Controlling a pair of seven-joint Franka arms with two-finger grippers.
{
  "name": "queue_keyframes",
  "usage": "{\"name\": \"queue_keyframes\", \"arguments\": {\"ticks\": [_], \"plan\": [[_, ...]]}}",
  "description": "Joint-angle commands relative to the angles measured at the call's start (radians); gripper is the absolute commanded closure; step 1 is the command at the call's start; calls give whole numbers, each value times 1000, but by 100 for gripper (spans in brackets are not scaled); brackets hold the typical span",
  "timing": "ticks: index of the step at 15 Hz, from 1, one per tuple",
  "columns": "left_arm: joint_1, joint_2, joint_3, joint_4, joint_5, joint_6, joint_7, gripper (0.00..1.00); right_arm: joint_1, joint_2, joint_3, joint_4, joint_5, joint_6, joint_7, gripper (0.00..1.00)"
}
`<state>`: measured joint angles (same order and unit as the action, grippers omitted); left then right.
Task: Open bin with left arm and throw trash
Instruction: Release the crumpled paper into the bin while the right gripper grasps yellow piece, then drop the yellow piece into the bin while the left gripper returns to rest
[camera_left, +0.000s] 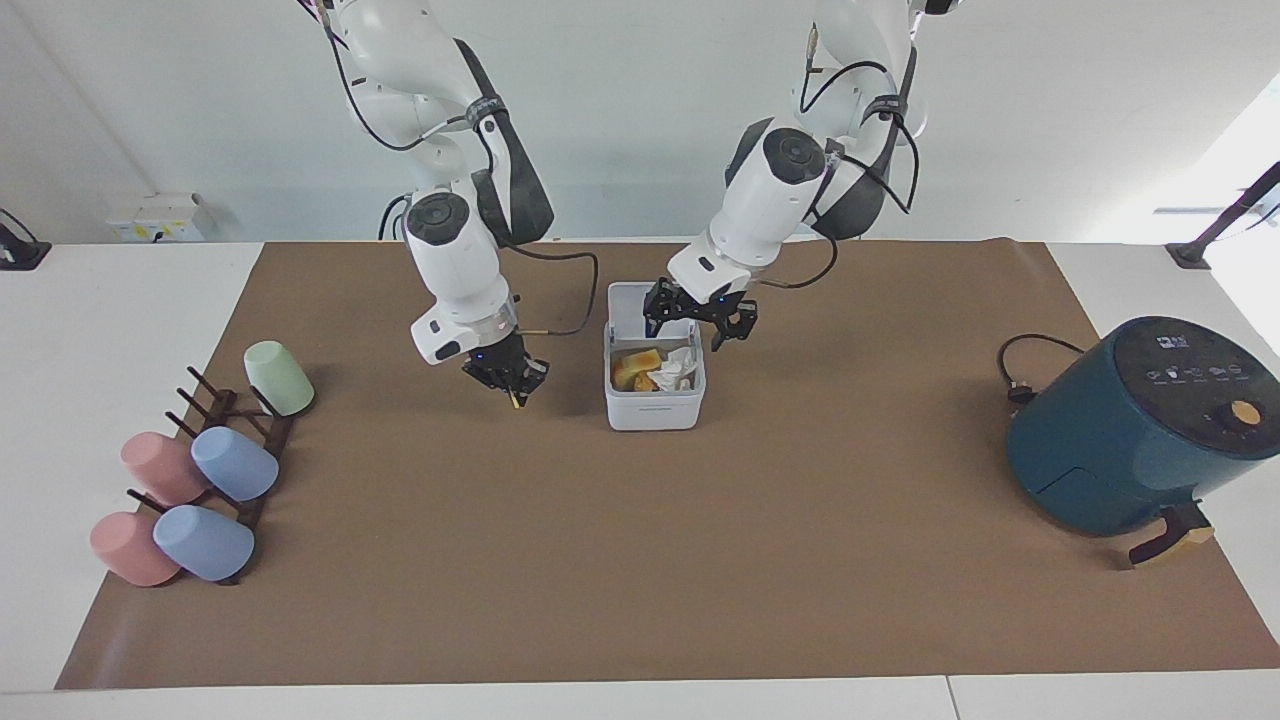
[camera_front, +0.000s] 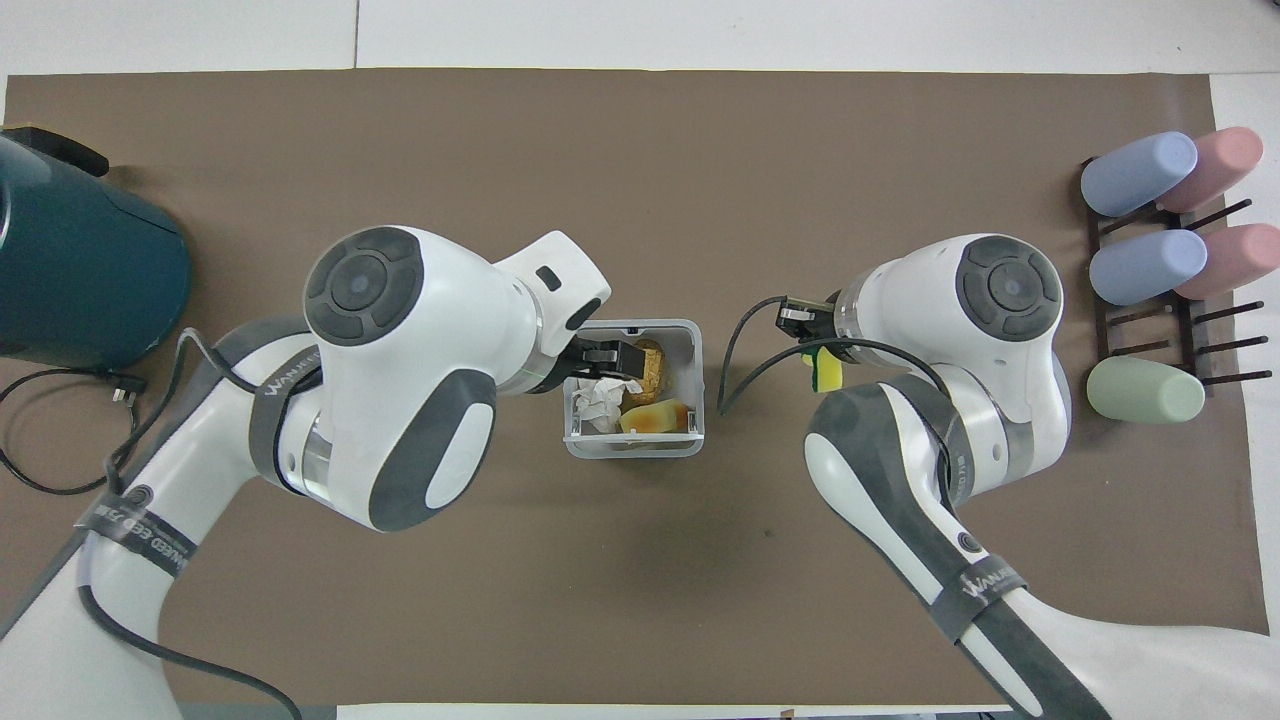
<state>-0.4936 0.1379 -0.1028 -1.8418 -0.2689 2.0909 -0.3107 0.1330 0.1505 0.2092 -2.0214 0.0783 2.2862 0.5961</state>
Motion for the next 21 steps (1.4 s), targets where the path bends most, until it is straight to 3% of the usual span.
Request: {"name": "queue_keyframes", "arguments": {"ticks": [1,7,10,13,14,15,16,17,19,21], "plan": [[101,-17,0,91,-12,-122,1,0,34,30,6,102,3,-42,121,100],[354,-73,0,174,135,-305,131,0,180,70,6,173,32,41,342,100],[463,-118,2,187,148,-406,260,0,230,93,6,170,31,70,392,100],[524,-172,3,209,155,-509,268,0,258,95,6,162,31,68,407,100],[526,-169,2,248,183,-563,269,0,260,95,6,162,31,65,410,95],[527,-158,0,297,207,-607,269,0,260,95,6,161,31,68,412,28],[529,-152,0,337,215,-641,268,0,261,95,6,161,31,68,413,8],[524,-127,0,366,217,-670,268,0,270,95,6,162,31,65,421,1],[504,-110,-3,394,237,-664,257,0,278,95,6,162,29,64,426,0],[486,-130,2,347,252,-648,254,0,280,95,6,167,29,59,426,0]]}}
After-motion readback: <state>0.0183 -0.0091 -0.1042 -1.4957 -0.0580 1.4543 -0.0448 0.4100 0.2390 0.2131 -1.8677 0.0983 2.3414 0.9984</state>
